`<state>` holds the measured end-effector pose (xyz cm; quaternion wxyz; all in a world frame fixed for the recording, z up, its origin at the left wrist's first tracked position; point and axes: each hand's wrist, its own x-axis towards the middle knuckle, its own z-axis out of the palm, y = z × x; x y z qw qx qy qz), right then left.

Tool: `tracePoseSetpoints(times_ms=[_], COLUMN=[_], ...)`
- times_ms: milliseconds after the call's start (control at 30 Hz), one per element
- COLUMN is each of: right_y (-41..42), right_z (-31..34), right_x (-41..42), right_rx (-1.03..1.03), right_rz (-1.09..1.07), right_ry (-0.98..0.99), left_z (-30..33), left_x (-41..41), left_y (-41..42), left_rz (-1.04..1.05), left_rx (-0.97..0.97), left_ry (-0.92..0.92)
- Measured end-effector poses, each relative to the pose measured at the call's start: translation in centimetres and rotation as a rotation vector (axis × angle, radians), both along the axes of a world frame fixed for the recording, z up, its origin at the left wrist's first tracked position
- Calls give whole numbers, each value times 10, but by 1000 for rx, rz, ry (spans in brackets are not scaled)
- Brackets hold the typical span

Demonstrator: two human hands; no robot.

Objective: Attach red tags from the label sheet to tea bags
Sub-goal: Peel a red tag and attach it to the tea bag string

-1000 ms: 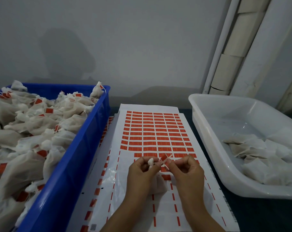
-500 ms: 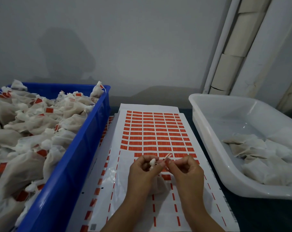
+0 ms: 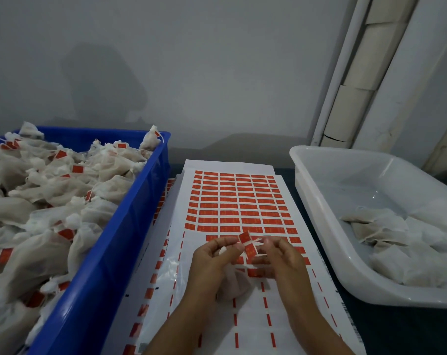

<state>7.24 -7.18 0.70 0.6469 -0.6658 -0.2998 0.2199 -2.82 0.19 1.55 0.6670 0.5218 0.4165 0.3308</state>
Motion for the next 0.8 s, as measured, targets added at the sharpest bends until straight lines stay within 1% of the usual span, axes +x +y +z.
tracePoseSetpoints(times_ms=[233,333,567,700,800], right_y=[-2,-3,-5,-5,-4], right_z=[4,4,2,1,1], right_x=[1,1,-1,-1,-2], right_rx=[4,5,5,-14,-15], right_rz=[95,96,23,-26,-45], right_ry=[33,-66,-233,-351,-377], left_z=[1,0,0,2,3], left_x=[-1,-1,0,-1,-1], left_y=[-2,-2,-4,-4,-4], left_rz=[-83,-88,-78,-71,-70], left_rx=[-2,10,58,41,26], left_ry=[36,42,74,63,62])
